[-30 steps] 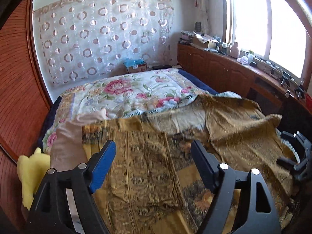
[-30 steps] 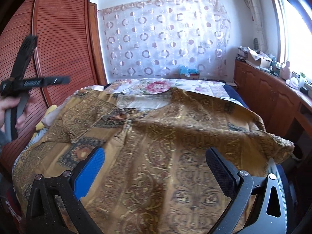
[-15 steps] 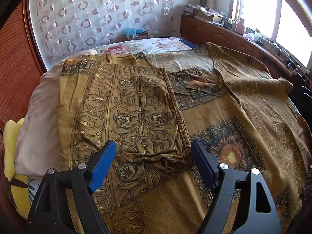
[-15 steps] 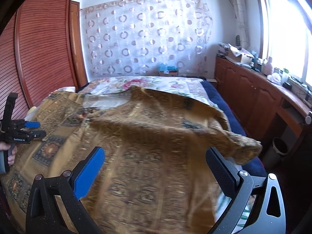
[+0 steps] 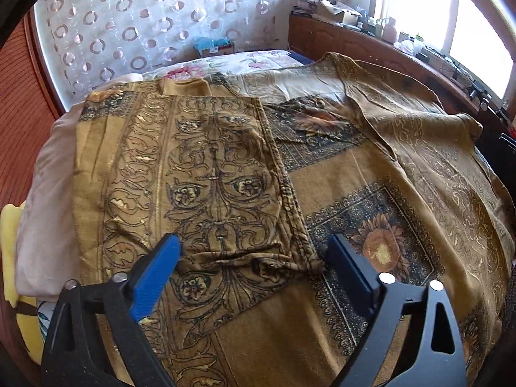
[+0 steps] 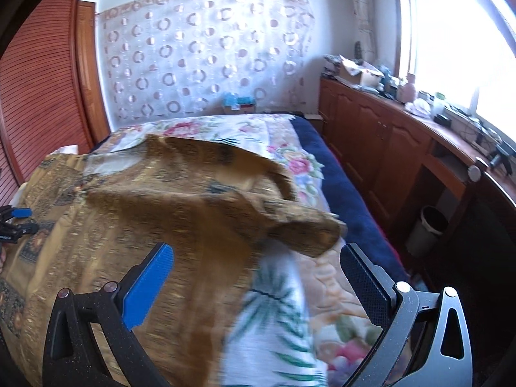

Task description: Fold small clothes

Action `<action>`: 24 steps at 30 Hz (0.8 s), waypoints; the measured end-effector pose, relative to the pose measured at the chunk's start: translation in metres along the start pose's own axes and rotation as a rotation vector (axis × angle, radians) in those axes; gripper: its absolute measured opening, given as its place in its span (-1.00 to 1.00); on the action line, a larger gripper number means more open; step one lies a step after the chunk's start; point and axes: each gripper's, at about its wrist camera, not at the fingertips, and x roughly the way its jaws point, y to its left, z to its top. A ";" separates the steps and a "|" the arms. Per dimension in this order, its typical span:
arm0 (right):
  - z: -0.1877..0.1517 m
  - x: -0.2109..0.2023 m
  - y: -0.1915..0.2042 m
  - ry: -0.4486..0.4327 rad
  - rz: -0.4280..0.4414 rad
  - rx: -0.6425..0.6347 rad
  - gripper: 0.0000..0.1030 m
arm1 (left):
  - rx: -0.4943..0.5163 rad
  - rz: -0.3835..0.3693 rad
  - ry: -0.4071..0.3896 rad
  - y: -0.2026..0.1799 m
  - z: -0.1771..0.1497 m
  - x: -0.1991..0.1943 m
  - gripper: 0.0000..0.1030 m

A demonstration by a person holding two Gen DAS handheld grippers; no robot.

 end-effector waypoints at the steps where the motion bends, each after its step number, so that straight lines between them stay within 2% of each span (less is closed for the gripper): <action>1: 0.000 0.000 -0.002 0.009 -0.011 0.006 1.00 | 0.013 0.001 0.005 -0.003 -0.001 0.001 0.97; 10: 0.013 0.011 0.008 0.075 -0.016 0.070 0.98 | 0.014 -0.002 0.006 -0.004 -0.001 0.001 0.99; 21: 0.031 0.000 0.020 0.046 0.040 0.208 0.95 | 0.014 -0.002 0.006 -0.004 -0.001 0.001 0.99; 24: 0.028 0.009 0.020 0.086 0.041 0.243 0.84 | 0.014 -0.002 0.006 -0.003 -0.001 0.001 0.99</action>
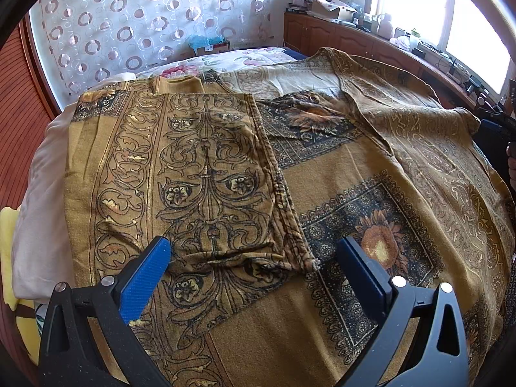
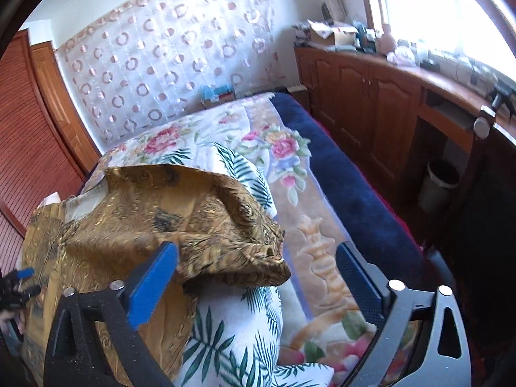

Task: Fold small clothes
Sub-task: 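Grasp the shirt sleeve with the right gripper and lift it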

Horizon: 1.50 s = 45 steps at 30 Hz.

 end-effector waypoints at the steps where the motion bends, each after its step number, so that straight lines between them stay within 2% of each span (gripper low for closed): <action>1: -0.003 0.003 -0.003 0.018 0.009 0.017 0.74 | 0.000 0.000 0.000 0.000 0.000 0.000 0.99; 8: -0.010 0.021 -0.012 0.118 0.091 0.123 0.27 | 0.000 0.000 0.000 0.000 0.000 0.000 0.99; 12: -0.015 0.025 -0.014 0.162 0.146 0.166 -0.22 | 0.000 -0.001 0.000 0.000 0.000 0.000 0.99; 13: -0.013 0.026 -0.015 0.164 0.159 0.169 -0.40 | 0.000 -0.001 -0.001 0.000 0.000 0.000 0.99; 16: -0.003 0.023 -0.017 0.134 0.151 0.137 -0.70 | 0.000 -0.001 -0.001 0.000 0.000 0.000 0.99; 18: 0.017 0.018 -0.028 0.094 0.134 0.106 -0.78 | 0.000 -0.001 -0.001 0.000 0.000 0.000 0.99; 21: 0.035 0.007 -0.013 0.019 0.120 0.016 -0.80 | -0.001 -0.001 -0.001 0.000 0.000 0.000 0.99; 25: 0.051 -0.012 0.039 -0.067 0.110 -0.180 -0.81 | 0.000 -0.001 -0.001 0.000 0.000 0.000 0.99; 27: 0.050 -0.017 0.069 -0.089 0.136 -0.268 -0.81 | -0.001 -0.001 -0.001 0.000 0.000 0.000 0.99; 30: 0.037 -0.016 0.112 -0.079 0.196 -0.379 -0.81 | -0.001 -0.001 -0.001 0.000 0.000 0.000 0.99; 34: 0.002 -0.006 0.146 -0.004 0.282 -0.467 -0.80 | -0.001 -0.002 -0.001 0.000 0.000 0.000 0.99; 36: -0.011 0.002 0.148 0.039 0.295 -0.471 -0.76 | -0.001 -0.002 -0.001 0.000 0.000 0.000 0.99; 37: -0.016 0.006 0.146 0.060 0.291 -0.465 -0.62 | -0.001 -0.002 -0.001 0.000 0.000 0.000 0.99; 39: -0.022 0.012 0.138 0.098 0.301 -0.435 -0.46 | -0.001 -0.002 -0.001 0.000 0.000 0.000 0.99; 42: -0.018 0.014 0.123 0.128 0.313 -0.384 -0.15 | -0.001 -0.002 -0.001 0.000 0.000 0.000 0.99; 45: -0.005 0.008 0.108 0.092 0.293 -0.376 -0.14 | -0.001 -0.002 -0.002 0.000 0.000 0.001 0.99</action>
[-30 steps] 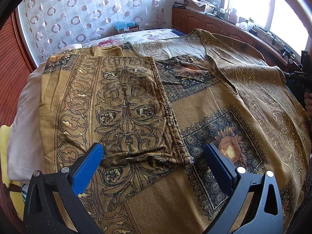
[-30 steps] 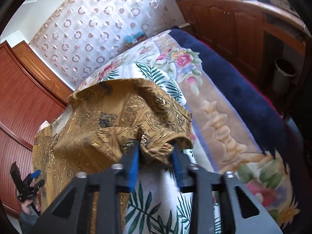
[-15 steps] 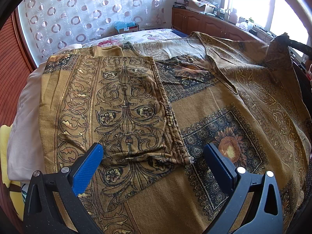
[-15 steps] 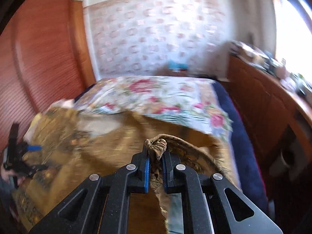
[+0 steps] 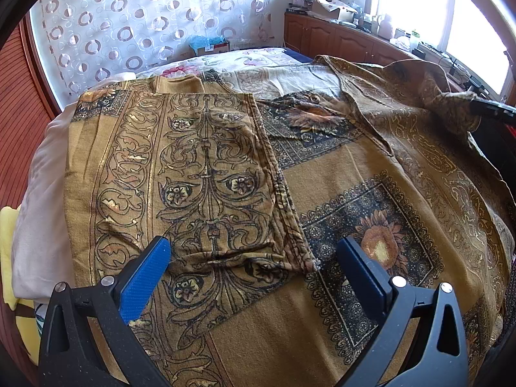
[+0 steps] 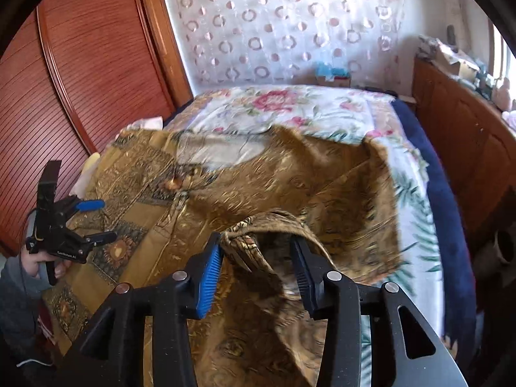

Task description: Fold small clothes

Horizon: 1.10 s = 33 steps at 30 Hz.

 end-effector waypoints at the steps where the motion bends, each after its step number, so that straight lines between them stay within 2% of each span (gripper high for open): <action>1: 0.001 -0.009 0.004 -0.010 -0.013 0.000 -0.13 | 0.000 0.000 0.000 0.000 0.000 0.000 0.99; 5: 0.002 -0.031 -0.011 -0.064 -0.060 0.020 -0.04 | 0.000 0.000 0.000 0.000 0.000 0.000 0.99; 10: -0.003 -0.035 -0.025 -0.116 -0.102 0.094 0.00 | 0.000 0.000 0.000 0.000 0.000 0.000 0.99; 14: -0.012 -0.041 -0.032 -0.139 -0.068 0.139 0.00 | 0.000 -0.001 0.000 0.000 0.000 0.000 0.99; 18: -0.009 -0.051 -0.020 -0.123 -0.050 0.106 0.00 | 0.000 -0.001 0.000 0.000 0.000 0.000 0.99; 25: -0.010 -0.030 0.007 -0.036 -0.008 0.030 0.00 | 0.000 -0.001 -0.001 0.000 0.000 0.000 0.99; 29: -0.002 -0.038 0.011 -0.059 0.000 0.023 0.00 | -0.001 -0.001 -0.001 0.000 0.000 0.000 0.99; 32: 0.004 -0.054 0.008 -0.115 -0.012 0.008 0.01 | -0.001 -0.001 -0.001 0.000 0.000 0.000 0.99; 33: 0.005 -0.060 0.008 -0.133 -0.030 -0.002 0.07 | -0.001 -0.001 -0.001 0.000 0.000 0.000 0.99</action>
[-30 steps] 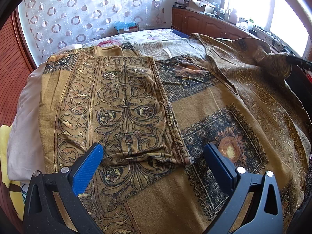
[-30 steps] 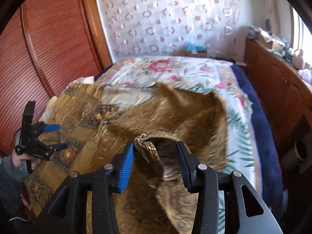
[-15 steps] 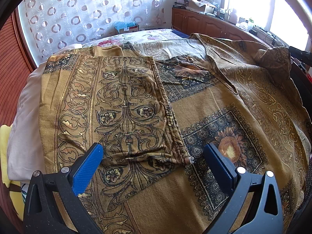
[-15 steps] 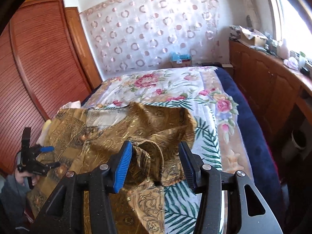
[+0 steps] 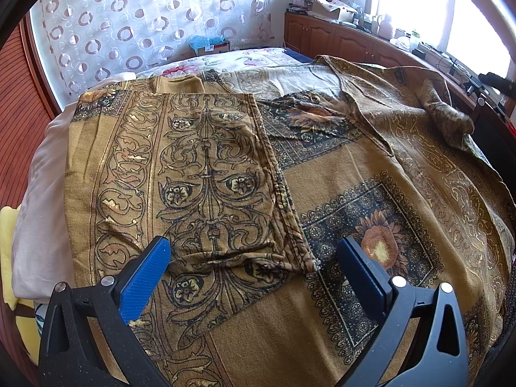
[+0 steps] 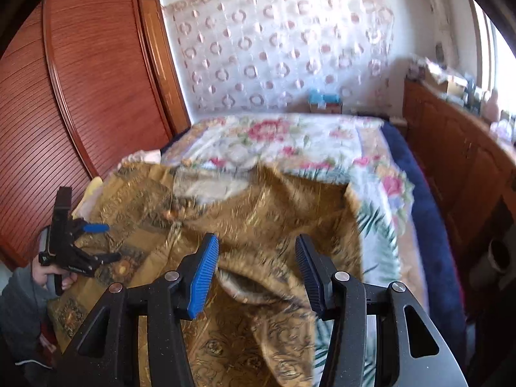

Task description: Fold small clothes

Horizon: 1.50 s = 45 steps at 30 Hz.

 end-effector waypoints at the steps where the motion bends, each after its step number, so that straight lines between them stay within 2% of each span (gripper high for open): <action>1: 0.002 -0.004 -0.003 -0.015 -0.029 -0.007 0.12 | 0.000 0.000 0.000 0.000 0.000 0.000 0.99; 4: -0.002 0.004 -0.017 -0.001 -0.092 0.005 0.13 | 0.000 0.000 0.000 0.000 0.000 0.000 0.99; 9: -0.026 0.052 -0.062 0.124 -0.192 0.070 0.13 | 0.000 0.000 0.000 0.000 0.000 0.000 0.99; 13: -0.043 0.080 -0.089 0.199 -0.175 0.135 0.13 | 0.000 0.000 -0.001 0.000 0.000 0.001 0.99; 17: -0.047 0.094 -0.104 0.221 -0.120 0.171 0.10 | -0.001 0.000 -0.001 0.000 0.000 0.000 0.99; 19: -0.042 0.096 -0.109 0.224 -0.061 0.197 -0.45 | 0.000 0.000 -0.001 0.000 0.000 0.000 0.99; 22: -0.037 0.101 -0.105 0.226 -0.012 0.174 -0.88 | -0.001 0.000 -0.001 0.000 0.000 0.000 0.99; 25: -0.026 0.104 -0.099 0.201 0.019 0.141 -0.95 | -0.001 -0.001 -0.001 0.000 0.000 0.000 0.99; 30: -0.001 0.101 -0.077 0.135 0.042 0.069 -0.96 | -0.001 -0.001 -0.001 0.000 -0.001 0.000 0.99; 34: 0.022 0.109 -0.040 0.093 0.064 -0.032 -0.97 | -0.001 -0.001 -0.001 0.000 0.000 0.001 0.99; 37: 0.035 0.123 -0.014 0.073 0.030 -0.096 -0.97 | -0.001 -0.001 -0.001 0.000 0.000 0.001 0.99; 39: 0.040 0.135 -0.007 0.078 0.016 -0.093 -0.96 | -0.001 -0.001 -0.002 0.000 -0.001 0.001 0.99; 41: 0.042 0.145 -0.001 0.078 -0.012 -0.095 -0.72 | -0.001 -0.001 -0.001 0.000 0.000 0.001 0.99; 43: 0.039 0.145 0.004 0.069 -0.018 -0.102 -0.29 | -0.001 -0.001 -0.001 0.000 0.000 0.001 0.99; 45: 0.036 0.141 0.008 0.060 -0.045 -0.113 -0.23 | -0.001 -0.001 -0.001 0.000 -0.001 0.001 0.99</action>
